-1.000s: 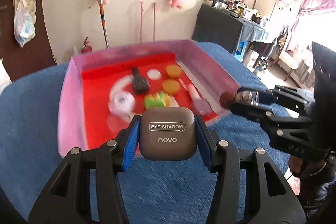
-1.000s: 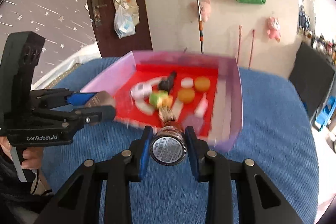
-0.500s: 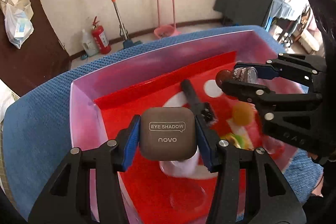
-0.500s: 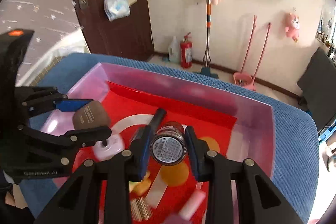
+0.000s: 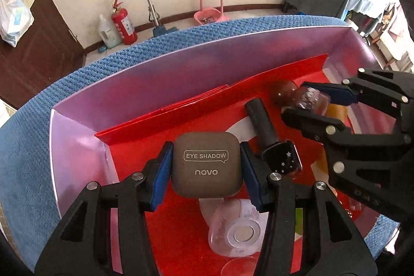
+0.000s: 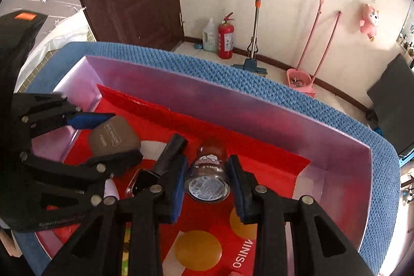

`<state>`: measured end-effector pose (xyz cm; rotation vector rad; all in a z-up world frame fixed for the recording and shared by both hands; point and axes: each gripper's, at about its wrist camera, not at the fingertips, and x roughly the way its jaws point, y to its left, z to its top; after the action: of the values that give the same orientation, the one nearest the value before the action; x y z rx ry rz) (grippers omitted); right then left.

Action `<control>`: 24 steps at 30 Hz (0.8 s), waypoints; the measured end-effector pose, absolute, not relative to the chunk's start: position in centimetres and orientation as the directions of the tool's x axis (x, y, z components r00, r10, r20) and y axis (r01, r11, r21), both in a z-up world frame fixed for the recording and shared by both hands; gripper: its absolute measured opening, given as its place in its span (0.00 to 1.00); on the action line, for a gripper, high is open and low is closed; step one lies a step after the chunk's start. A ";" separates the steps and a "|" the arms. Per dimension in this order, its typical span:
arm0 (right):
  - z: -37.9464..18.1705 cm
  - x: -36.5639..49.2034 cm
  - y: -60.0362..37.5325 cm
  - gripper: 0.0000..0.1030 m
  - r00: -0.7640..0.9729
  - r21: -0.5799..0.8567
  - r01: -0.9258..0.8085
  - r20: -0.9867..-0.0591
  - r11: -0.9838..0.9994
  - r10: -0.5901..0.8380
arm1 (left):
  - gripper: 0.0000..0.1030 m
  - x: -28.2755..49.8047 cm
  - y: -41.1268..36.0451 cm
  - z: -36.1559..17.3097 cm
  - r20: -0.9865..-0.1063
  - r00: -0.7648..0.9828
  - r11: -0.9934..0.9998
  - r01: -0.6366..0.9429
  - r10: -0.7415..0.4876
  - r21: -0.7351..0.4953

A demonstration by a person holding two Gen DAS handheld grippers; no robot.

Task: Organize rigid objects
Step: 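Carry the compact and nail polish into the pink box with both tools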

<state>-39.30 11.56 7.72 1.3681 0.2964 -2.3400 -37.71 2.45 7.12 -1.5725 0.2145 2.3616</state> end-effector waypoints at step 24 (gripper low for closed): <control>6.5 -39.4 12.2 0.33 -0.376 0.035 0.471 -0.896 -0.881 -0.236 | 0.47 -38.2 2.3 6.7 -0.922 -0.358 -0.943 -0.333 0.150 -0.024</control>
<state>-39.38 12.20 6.48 1.4296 0.3164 -2.2775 -38.16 2.26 6.69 -1.5743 0.2409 2.3589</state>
